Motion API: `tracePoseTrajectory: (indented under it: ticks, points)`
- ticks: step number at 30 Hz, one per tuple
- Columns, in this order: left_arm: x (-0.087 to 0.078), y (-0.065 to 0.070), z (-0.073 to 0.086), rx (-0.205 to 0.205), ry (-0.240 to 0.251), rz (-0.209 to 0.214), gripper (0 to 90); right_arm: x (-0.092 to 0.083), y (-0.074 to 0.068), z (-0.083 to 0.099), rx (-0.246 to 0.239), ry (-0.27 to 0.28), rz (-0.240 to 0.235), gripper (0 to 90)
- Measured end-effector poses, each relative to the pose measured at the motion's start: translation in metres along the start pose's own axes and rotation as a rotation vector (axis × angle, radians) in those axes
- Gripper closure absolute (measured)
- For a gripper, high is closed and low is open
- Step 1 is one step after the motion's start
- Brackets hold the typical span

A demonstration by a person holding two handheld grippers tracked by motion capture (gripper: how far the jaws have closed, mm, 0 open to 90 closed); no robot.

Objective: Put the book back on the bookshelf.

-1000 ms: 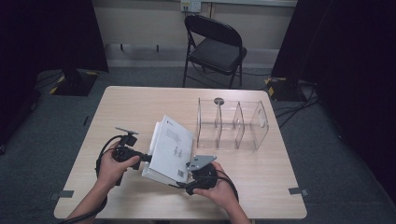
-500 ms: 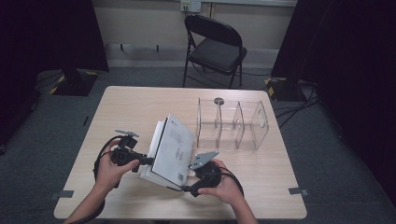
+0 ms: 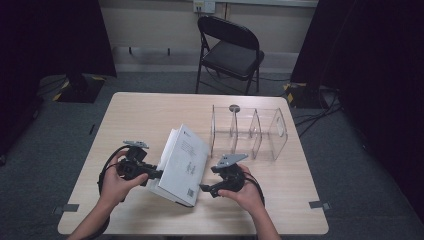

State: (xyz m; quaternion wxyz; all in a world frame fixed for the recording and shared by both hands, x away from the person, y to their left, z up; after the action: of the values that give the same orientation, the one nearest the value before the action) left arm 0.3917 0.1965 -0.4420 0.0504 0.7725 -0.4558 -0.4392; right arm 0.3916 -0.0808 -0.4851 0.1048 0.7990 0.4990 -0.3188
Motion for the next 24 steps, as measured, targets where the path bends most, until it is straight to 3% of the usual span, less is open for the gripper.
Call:
tracePoseTrajectory:
  ticks: [6,12,18,24]
  points:
    - [-0.004,0.0,0.007,0.017,0.007,-0.001,59.0,0.016,0.003,-0.005,0.052,-0.006,0.012,18.5]
    - [-0.007,-0.001,0.012,0.013,0.017,0.011,58.8,0.024,0.007,-0.007,0.143,0.018,-0.046,16.8]
    - [-0.009,-0.003,0.015,0.023,0.02,0.016,58.5,0.032,0.013,-0.003,0.246,0.003,-0.115,12.4]
    - [-0.01,-0.003,0.016,0.031,0.022,0.026,58.4,0.037,0.014,-0.005,0.283,0.018,-0.18,10.9]
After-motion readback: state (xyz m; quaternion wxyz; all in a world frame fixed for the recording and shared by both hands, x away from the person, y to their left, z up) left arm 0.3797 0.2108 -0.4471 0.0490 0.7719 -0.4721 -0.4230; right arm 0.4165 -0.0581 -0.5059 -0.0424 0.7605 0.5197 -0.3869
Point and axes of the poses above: each handheld gripper's, and its own axes: x roughly forward along the jaws, z roughly out of its underside, y roughly to its right, the point moved 3 cm from there along x, roughly forward along the jaws
